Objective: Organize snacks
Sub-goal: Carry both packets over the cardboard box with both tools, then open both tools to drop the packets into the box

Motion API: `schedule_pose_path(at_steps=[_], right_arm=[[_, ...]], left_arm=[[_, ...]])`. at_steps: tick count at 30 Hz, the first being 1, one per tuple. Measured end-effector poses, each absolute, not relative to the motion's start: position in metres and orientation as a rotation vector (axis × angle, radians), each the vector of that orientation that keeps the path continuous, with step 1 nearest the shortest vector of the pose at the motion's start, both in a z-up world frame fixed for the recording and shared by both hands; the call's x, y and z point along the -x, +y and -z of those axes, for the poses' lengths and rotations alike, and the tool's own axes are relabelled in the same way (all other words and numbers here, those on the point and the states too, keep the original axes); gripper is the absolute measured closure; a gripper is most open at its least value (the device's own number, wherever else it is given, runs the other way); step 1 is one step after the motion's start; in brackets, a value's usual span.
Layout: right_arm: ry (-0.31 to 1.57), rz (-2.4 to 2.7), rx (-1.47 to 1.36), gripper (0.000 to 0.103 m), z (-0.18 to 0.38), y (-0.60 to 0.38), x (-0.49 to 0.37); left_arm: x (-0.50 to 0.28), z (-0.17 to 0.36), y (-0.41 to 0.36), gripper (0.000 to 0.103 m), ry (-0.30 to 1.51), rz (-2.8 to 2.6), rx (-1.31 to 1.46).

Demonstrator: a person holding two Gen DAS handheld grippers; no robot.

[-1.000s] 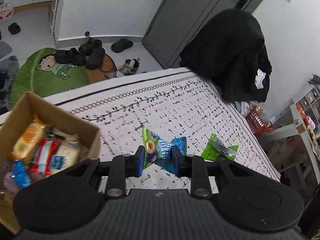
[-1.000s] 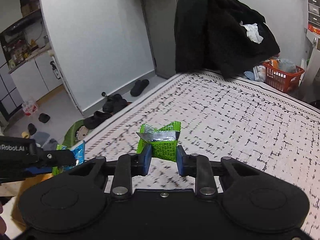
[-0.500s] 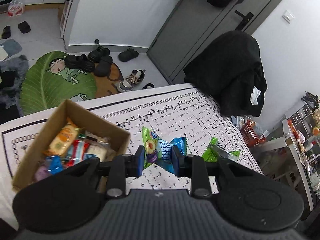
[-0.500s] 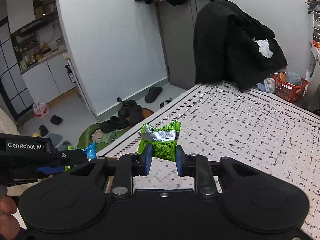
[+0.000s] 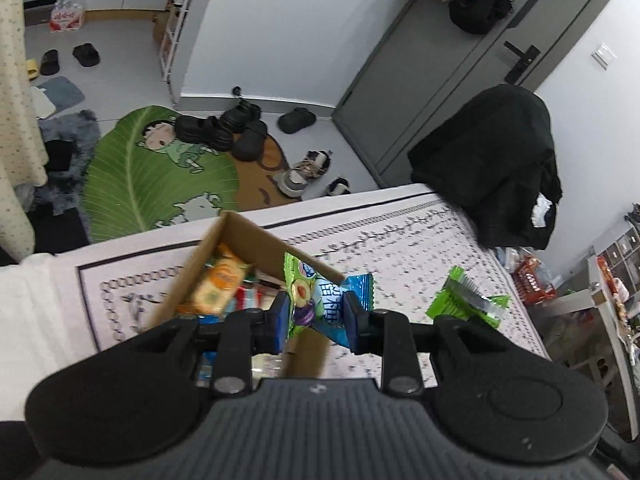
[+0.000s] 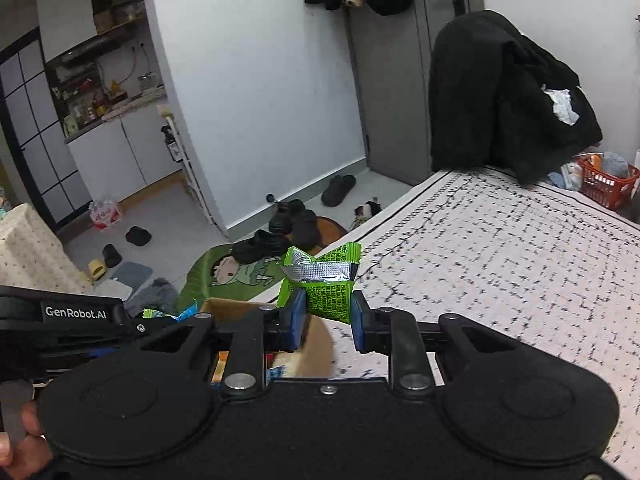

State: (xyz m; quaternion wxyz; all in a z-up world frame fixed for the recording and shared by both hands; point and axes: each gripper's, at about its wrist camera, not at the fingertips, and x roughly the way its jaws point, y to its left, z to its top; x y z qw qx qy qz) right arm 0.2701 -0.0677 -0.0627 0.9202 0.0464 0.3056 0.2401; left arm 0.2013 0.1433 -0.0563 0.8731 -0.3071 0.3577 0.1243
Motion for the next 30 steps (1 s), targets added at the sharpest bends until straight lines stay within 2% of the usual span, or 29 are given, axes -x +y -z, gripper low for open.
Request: schedule_pose_path(at_steps=[16,21,25,30], right_arm=[[0.668,-0.524,-0.087,0.080,0.077,-0.036,-0.249],[0.682,-0.535,-0.085,0.080,0.078,-0.031,-0.246],[0.686,-0.542,-0.087,0.080,0.078,-0.030,-0.246],[0.689,-0.564,-0.093,0.079,0.073,-0.028,-0.245]], left_arm=[[-0.176,0.069,0.179,0.075,0.801,-0.303,0.651],[-0.175,0.069,0.187,0.071,0.818,-0.306,0.669],[-0.175,0.065,0.189,0.063,0.820,-0.312,0.667],[-0.171,0.057,0.190,0.045,0.808,-0.328,0.647]])
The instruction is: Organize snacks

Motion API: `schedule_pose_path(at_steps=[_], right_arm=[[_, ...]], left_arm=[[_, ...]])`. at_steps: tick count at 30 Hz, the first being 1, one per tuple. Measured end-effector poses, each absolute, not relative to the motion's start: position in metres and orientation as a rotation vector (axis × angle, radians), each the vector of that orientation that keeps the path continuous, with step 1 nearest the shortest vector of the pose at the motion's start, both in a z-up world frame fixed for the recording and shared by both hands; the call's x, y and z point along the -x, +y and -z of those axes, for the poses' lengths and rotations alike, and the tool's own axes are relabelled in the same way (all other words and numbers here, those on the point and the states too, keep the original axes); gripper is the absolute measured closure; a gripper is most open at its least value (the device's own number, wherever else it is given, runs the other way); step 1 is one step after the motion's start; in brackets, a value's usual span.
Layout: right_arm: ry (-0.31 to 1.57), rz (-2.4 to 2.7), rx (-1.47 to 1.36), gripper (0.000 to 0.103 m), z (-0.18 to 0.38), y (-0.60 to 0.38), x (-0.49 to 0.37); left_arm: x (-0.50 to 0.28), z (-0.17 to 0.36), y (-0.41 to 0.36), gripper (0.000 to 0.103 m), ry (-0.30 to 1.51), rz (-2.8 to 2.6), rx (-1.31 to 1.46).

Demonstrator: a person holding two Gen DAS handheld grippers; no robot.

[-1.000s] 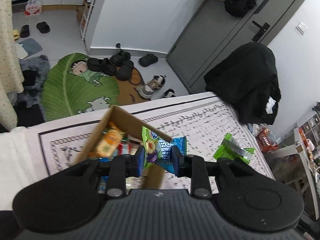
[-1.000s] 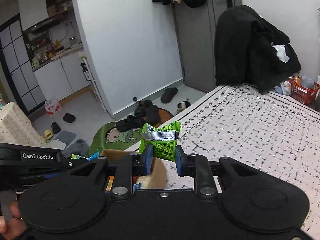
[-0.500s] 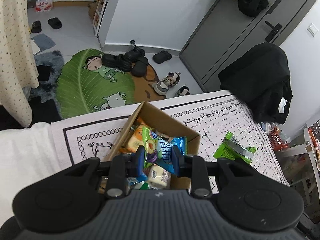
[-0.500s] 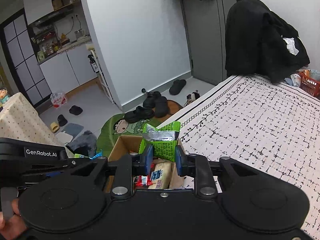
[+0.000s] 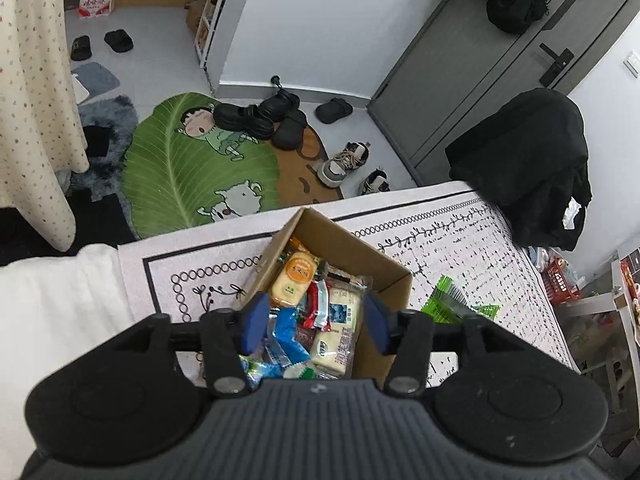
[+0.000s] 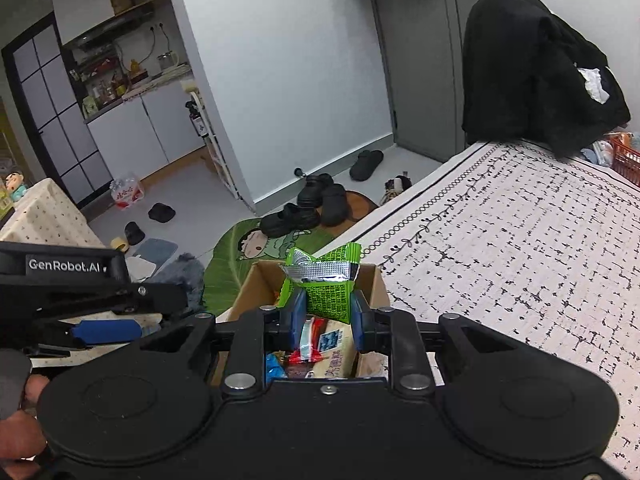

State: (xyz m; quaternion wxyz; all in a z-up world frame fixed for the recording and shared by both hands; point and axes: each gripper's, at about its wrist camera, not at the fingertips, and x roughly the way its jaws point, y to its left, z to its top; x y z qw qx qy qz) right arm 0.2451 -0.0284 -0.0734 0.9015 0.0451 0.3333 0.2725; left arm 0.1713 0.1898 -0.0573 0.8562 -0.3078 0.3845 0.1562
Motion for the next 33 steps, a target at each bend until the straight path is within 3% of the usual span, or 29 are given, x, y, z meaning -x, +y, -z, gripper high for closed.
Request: schedule_pose_path(at_steps=[6,11,15,20,28,33], right_arm=[[0.669,-0.588,-0.109,0.056,0.063,-0.031,-0.241],[0.674,-0.566,-0.131,0.056,0.055,-0.042,-0.236],[0.670,-0.550,-0.138,0.047,0.049,-0.055,-0.229],[0.666,-0.533,-0.147,0.045,0.041,-0.072,-0.221],[0.646,-0.516,-0.158,0.022,0.027,-0.095,-0.204],[0.627,-0.508,-0.168,0.016,0.020,-0.114,-0.188]], left_arm=[[-0.168,0.046,0.191,0.028,0.794,-0.346,0.620],[-0.164,0.035,0.194,0.019,0.794,-0.359,0.603],[-0.161,0.024,0.191,0.016,0.793,-0.359,0.566],[-0.156,0.010,0.180,0.011,0.780,-0.332,0.510],[-0.138,-0.008,0.162,0.004,0.773,-0.300,0.428],[-0.122,-0.016,0.151,0.000,0.758,-0.275,0.389]])
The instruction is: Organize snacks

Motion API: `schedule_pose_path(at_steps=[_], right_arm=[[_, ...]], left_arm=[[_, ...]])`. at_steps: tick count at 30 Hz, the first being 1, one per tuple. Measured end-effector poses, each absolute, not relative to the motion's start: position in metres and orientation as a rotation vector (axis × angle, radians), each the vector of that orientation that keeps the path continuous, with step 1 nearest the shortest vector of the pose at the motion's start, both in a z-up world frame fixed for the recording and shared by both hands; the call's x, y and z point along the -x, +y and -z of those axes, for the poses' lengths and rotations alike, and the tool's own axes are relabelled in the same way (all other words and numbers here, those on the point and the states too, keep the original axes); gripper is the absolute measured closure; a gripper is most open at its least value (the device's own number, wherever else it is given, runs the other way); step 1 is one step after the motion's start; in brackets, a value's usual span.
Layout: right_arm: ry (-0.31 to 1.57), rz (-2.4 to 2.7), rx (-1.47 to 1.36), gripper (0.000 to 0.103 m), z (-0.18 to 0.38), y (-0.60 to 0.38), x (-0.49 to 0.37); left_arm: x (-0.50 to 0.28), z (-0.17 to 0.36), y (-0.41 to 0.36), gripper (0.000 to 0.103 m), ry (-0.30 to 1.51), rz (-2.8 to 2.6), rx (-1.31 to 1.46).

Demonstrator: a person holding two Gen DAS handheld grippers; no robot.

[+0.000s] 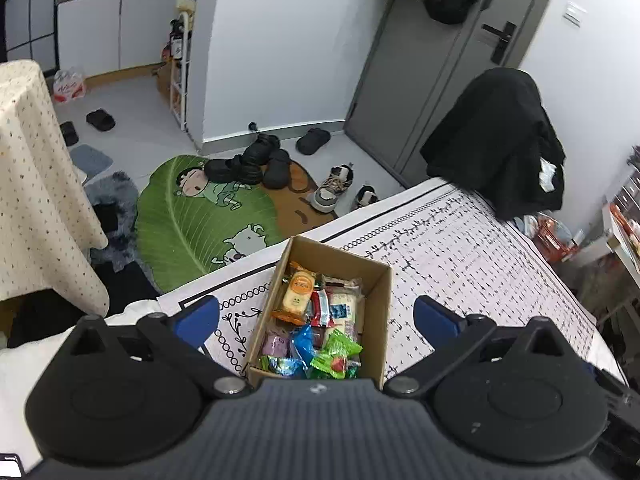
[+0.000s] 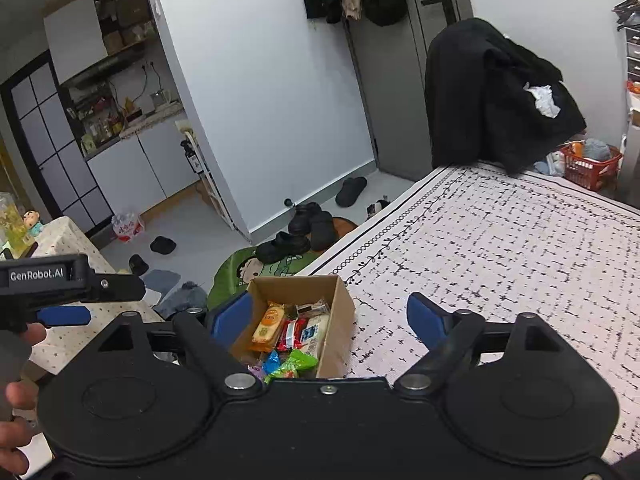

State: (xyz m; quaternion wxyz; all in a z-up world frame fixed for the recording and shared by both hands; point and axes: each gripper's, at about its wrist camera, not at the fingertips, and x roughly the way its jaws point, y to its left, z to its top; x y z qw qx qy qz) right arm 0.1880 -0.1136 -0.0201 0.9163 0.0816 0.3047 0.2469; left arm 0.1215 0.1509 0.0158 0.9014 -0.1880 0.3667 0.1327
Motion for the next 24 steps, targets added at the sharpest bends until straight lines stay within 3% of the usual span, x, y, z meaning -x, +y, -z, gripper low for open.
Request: schedule_pose_path(at_steps=[7,24], right_arm=[[0.609,-0.480,-0.186,0.001,0.010,-0.141,-0.166],[0.591,-0.424,-0.184,0.000,0.008,-0.190,-0.113]], left_arm=[[-0.097,-0.022,0.135,0.000,0.738,-0.236,0.357],[-0.039,-0.022,0.096,0.000,0.707,-0.157,0.282]])
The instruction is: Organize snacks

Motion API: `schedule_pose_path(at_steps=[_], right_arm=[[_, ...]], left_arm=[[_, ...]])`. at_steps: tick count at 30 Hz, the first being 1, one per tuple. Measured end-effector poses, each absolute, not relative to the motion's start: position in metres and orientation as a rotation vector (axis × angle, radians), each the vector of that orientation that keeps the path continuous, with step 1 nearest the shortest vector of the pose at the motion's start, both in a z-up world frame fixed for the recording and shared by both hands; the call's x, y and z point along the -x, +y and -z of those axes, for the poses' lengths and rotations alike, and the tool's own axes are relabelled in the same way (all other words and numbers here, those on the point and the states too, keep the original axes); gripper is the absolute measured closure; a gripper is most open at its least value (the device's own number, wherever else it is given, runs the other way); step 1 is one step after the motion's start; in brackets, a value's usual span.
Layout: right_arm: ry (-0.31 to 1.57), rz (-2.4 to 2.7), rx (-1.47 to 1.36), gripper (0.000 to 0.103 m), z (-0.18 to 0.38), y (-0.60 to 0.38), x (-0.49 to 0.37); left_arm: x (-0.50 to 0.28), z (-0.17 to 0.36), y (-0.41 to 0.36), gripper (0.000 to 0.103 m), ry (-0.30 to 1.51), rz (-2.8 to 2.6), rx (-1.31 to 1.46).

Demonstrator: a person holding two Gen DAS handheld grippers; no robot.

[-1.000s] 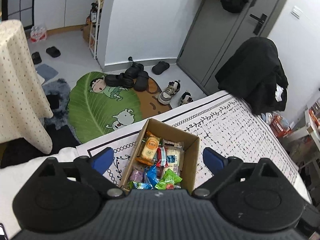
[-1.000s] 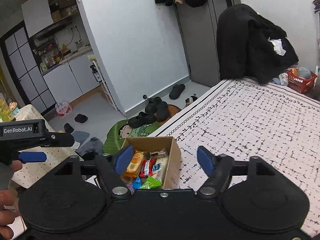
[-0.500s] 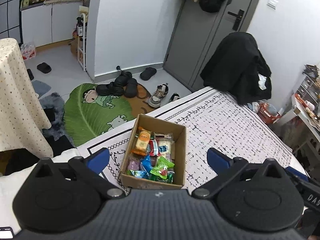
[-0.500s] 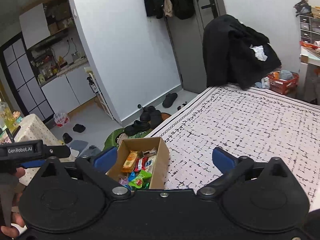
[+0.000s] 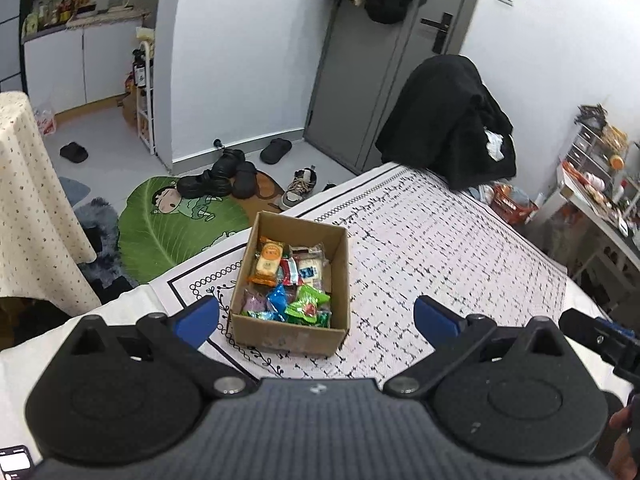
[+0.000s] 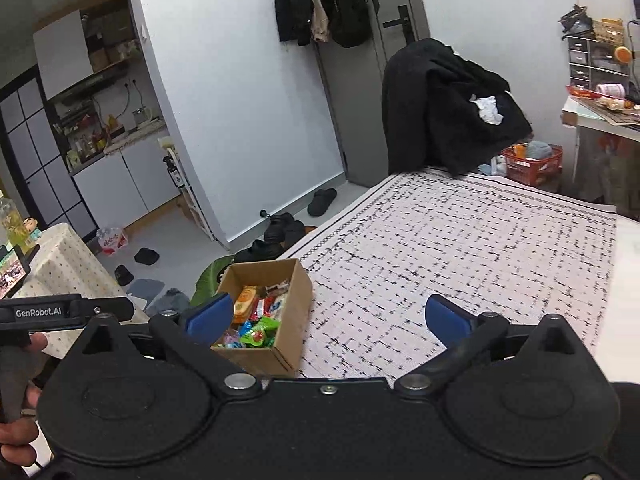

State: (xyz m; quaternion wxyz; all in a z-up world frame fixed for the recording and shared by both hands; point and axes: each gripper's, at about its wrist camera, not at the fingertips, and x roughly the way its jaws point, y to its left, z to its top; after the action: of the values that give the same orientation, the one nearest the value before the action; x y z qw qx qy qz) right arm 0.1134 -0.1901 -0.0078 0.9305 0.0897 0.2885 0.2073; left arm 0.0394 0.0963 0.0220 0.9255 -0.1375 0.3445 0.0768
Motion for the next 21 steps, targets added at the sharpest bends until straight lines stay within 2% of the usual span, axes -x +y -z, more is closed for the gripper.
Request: schedule_pose_path(at_steps=[21], right_arm=[[0.606,-0.393,-0.139,0.000,0.013,-0.213,-0.059]], left_arm=[[0.005,-0.018,0.074,0.000,0.728,-0.085,0.155]])
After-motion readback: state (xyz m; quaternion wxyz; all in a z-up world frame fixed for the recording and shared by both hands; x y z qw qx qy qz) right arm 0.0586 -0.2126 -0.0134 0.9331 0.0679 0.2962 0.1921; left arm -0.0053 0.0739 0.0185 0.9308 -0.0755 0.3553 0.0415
